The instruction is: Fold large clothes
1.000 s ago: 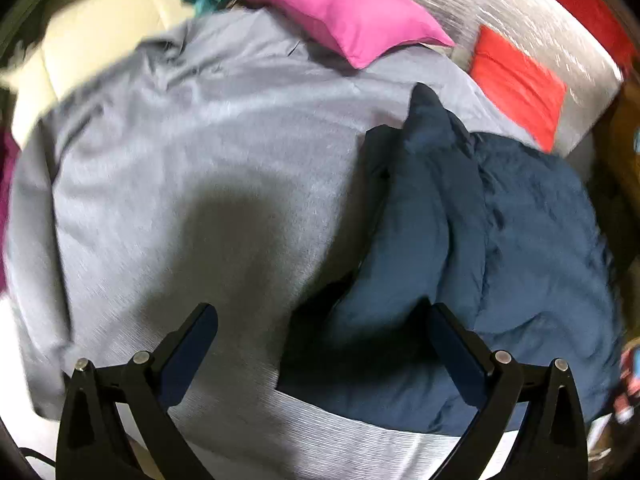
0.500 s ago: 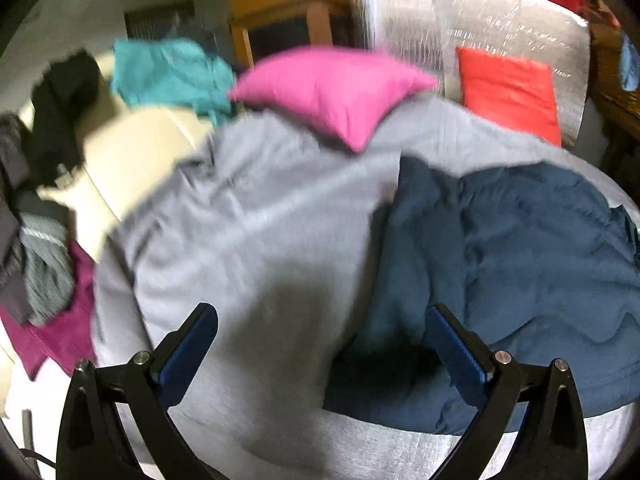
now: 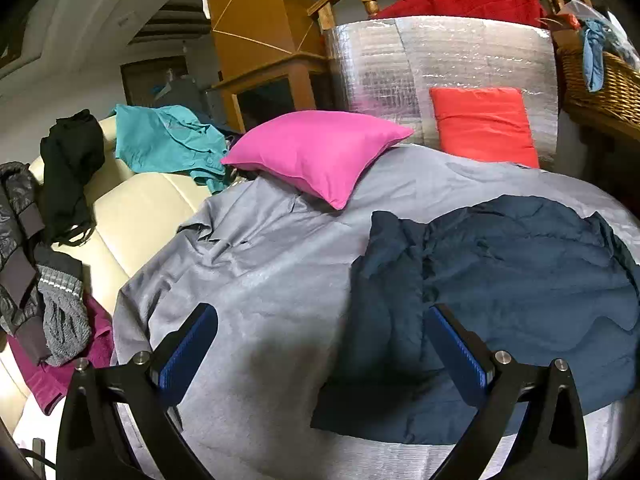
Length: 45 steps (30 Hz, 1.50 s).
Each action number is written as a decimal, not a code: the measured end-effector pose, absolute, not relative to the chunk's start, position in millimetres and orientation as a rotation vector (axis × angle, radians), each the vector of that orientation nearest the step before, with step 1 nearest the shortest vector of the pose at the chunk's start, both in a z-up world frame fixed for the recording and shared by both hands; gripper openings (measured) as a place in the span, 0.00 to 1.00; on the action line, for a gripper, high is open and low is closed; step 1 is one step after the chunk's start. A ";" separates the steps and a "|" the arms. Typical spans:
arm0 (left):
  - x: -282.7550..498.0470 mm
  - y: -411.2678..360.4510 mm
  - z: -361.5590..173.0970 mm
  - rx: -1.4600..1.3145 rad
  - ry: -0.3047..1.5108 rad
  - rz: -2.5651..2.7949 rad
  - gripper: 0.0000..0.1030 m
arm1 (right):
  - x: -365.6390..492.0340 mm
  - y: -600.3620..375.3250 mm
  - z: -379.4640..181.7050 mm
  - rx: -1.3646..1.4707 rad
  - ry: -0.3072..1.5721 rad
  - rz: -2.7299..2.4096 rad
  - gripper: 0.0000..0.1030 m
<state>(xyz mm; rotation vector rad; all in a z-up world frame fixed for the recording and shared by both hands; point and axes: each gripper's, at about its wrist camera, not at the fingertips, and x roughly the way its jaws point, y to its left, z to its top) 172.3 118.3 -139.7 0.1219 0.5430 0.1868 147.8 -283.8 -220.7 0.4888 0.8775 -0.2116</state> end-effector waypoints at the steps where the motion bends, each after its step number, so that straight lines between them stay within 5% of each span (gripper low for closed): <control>1: 171.4 117.2 -139.2 0.122 0.540 0.186 1.00 | 148.0 -284.5 -220.8 0.488 0.874 -0.215 0.58; 13: 166.5 109.4 -134.9 0.109 0.521 0.147 1.00 | 131.0 -283.5 -184.4 0.496 0.638 -0.200 0.58; 20: 165.0 102.1 -132.8 0.119 0.513 0.136 1.00 | 168.7 -288.4 -222.8 0.547 0.837 -0.206 0.58; 28: 156.3 99.7 -120.9 0.132 0.498 0.134 1.00 | 142.9 -269.3 -193.6 0.408 0.746 -0.239 0.58; 45: 68.1 83.6 -30.1 0.154 0.391 0.081 1.00 | 26.2 -204.3 -72.6 0.135 0.491 -0.242 0.86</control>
